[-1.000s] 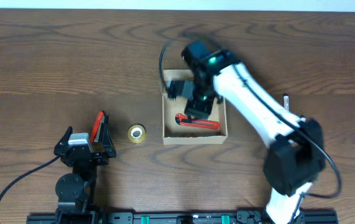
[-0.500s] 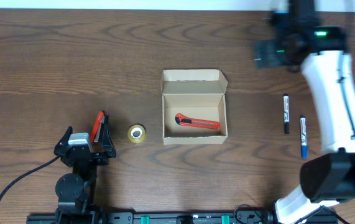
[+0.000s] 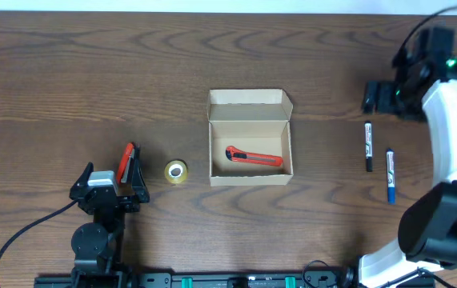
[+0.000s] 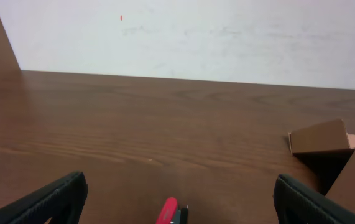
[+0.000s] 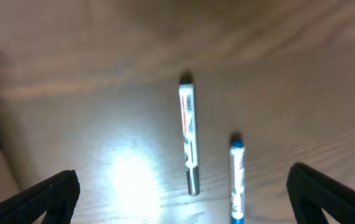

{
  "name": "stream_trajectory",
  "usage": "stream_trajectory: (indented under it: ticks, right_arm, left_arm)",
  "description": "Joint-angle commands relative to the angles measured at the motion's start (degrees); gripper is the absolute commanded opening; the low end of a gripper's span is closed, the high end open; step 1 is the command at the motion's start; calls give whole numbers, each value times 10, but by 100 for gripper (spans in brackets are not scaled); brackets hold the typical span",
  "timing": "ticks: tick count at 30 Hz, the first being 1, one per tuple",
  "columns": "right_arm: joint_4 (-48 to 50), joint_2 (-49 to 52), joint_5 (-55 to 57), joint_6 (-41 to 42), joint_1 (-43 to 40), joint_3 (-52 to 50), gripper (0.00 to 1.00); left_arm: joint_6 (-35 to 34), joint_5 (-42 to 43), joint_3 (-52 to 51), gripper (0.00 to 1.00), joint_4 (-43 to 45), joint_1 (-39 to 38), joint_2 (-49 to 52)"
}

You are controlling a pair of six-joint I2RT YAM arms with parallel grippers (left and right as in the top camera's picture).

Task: Pack container
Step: 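Move the right gripper back over the black-capped whiteboard marker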

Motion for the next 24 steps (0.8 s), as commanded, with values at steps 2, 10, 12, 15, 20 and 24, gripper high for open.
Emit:
stream_trajectory:
  ticks: [2, 10, 12, 15, 20, 24]
  right_arm:
    - [36, -3, -4, -4, 2, -80, 99]
    - [68, 0, -4, -35, -2, -132, 99]
    - [68, 9, -4, -38, -2, -132, 99]
    - [66, 26, -8, -36, -5, -132, 99]
    - [56, 61, -9, -36, -9, -120, 99]
    - [35, 95, -12, -37, -11, -81, 99]
  left_arm:
    - [-1, 2, -18, 95, -12, -2, -4]
    - [-1, 2, -18, 95, -12, -2, -4]
    - [-1, 2, -18, 95, -12, -2, -4]
    - [-1, 2, -18, 95, -12, -2, -4]
    - [-1, 2, -18, 95, -12, -2, -4]
    - [-1, 2, -18, 95, -12, -2, -4]
